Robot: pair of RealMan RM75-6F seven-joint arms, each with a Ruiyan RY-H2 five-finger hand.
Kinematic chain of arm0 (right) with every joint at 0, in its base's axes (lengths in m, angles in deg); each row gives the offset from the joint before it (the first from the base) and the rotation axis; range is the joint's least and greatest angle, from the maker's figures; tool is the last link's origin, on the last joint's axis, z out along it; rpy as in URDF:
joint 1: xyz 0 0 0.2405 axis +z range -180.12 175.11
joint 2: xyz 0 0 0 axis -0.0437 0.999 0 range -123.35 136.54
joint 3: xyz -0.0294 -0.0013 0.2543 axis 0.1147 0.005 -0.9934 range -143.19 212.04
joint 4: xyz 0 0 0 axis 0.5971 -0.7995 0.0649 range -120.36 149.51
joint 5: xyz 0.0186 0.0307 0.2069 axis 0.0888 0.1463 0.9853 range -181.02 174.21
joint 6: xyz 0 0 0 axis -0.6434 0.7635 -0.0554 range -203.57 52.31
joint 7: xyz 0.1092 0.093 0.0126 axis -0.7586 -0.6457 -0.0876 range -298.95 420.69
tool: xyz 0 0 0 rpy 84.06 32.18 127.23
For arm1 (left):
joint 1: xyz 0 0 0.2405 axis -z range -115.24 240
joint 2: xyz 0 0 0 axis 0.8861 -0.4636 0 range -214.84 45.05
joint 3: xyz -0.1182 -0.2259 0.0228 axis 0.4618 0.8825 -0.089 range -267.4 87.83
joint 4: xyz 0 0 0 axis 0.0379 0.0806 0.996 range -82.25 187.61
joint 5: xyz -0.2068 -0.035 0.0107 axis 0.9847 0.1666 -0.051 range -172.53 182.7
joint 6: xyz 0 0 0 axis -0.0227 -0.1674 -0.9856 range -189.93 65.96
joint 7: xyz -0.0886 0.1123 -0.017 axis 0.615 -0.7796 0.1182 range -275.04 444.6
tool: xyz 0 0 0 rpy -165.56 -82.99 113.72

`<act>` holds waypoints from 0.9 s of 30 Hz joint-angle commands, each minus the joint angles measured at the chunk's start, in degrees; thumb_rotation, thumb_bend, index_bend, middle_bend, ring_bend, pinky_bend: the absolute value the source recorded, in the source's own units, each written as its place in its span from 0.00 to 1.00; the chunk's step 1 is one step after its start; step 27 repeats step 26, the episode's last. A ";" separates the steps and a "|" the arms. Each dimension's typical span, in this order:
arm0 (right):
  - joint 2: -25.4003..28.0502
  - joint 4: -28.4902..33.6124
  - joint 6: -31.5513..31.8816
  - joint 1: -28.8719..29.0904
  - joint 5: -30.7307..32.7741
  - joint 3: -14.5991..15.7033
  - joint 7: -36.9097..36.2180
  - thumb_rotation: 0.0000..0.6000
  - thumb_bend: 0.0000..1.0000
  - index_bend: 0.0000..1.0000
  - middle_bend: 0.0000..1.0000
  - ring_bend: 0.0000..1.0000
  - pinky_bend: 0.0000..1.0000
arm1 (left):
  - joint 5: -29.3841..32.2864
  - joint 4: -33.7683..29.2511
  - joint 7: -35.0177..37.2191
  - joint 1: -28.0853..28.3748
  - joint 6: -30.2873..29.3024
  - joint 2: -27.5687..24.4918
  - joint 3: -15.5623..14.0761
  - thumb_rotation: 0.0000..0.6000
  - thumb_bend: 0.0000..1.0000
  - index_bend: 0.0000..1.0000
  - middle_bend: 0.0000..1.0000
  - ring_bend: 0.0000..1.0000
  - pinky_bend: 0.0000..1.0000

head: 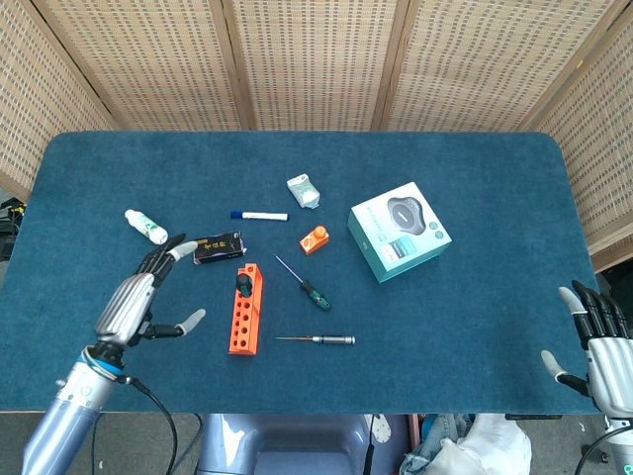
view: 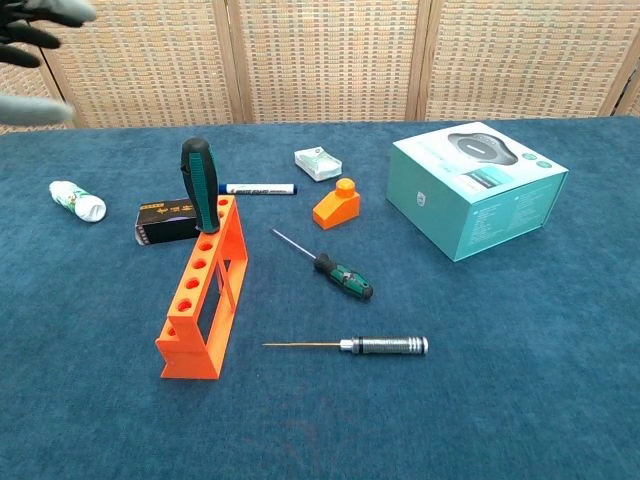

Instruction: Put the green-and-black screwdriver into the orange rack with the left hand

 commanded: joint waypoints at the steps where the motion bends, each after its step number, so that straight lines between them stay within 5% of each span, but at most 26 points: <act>1: -0.07 0.11 -0.20 0.01 0.25 -0.02 0.50 1.00 0.26 0.00 0.00 0.00 0.00 | -6.63 5.80 -4.78 -5.19 -5.93 2.13 -5.03 1.00 0.30 0.10 0.00 0.00 0.00; 7: -0.32 0.16 -0.58 0.10 0.74 -0.14 1.60 1.00 0.26 0.00 0.00 0.00 0.00 | -13.38 14.60 -12.65 -9.39 -12.00 5.86 -8.40 1.00 0.30 0.10 0.00 0.00 0.00; 15: -0.36 0.37 -0.21 -0.06 0.93 -0.33 2.22 1.00 0.26 0.00 0.00 0.00 0.00 | -16.12 23.67 -17.19 -13.83 -17.38 10.80 -8.87 1.00 0.30 0.10 0.00 0.00 0.00; 27: -0.40 0.67 -0.56 0.20 0.85 -0.41 2.74 1.00 0.26 0.00 0.00 0.00 0.00 | -17.38 27.01 -15.50 -16.70 -18.90 11.65 -8.64 1.00 0.29 0.11 0.00 0.00 0.00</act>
